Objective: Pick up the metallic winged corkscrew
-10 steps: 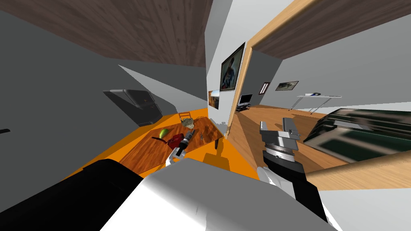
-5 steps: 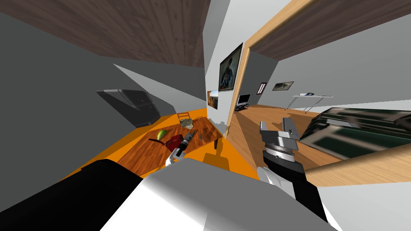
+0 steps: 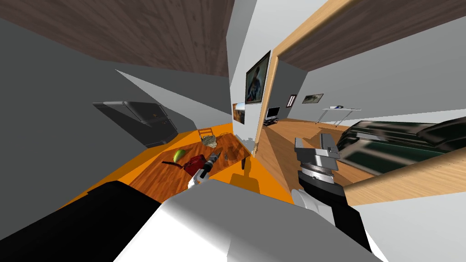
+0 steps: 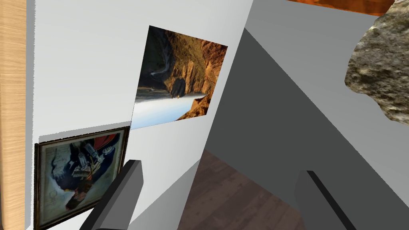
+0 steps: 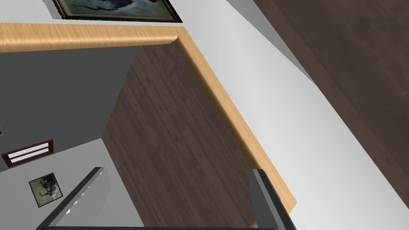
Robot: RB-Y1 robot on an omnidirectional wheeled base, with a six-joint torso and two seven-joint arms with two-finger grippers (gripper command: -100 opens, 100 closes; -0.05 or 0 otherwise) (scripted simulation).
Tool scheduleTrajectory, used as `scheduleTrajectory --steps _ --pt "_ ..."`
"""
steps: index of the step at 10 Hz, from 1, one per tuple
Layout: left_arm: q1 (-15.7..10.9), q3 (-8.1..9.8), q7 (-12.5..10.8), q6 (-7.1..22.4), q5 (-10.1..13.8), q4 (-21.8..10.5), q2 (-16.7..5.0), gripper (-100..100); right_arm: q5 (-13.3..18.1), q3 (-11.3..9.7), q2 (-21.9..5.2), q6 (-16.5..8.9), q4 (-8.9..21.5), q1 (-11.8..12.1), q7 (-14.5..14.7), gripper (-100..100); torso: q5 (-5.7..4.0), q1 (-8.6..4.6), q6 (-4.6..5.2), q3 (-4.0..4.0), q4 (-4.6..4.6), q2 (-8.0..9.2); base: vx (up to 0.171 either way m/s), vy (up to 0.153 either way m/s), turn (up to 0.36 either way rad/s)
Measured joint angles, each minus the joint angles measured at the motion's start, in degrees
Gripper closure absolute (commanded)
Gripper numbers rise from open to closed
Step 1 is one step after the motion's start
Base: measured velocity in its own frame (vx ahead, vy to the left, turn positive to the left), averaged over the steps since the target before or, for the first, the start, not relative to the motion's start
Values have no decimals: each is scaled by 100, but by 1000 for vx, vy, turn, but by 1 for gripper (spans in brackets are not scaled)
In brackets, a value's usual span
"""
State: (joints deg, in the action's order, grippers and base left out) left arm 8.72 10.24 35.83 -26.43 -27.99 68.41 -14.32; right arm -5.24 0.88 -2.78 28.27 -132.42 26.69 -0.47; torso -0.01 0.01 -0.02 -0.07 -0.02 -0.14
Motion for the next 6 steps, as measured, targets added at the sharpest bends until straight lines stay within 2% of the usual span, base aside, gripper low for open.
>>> scheduleTrajectory --steps 2,4,6 --pt "-119 68 169 -95 -102 -513 -15 -100 0 0 0 0 0 0 0 0 1 3 0 -1 0 -2 49 10 -140" --pt "-119 16 234 47 -260 -686 -73 -100 0 0 0 0 0 1 0 0 1 3 -3 -1 -1 -1 26 8 -16" --pt "-273 78 350 -28 -319 -1085 -83 -100 0 0 0 0 0 0 0 0 0 -2 1 2 1 3 39 5 -149"
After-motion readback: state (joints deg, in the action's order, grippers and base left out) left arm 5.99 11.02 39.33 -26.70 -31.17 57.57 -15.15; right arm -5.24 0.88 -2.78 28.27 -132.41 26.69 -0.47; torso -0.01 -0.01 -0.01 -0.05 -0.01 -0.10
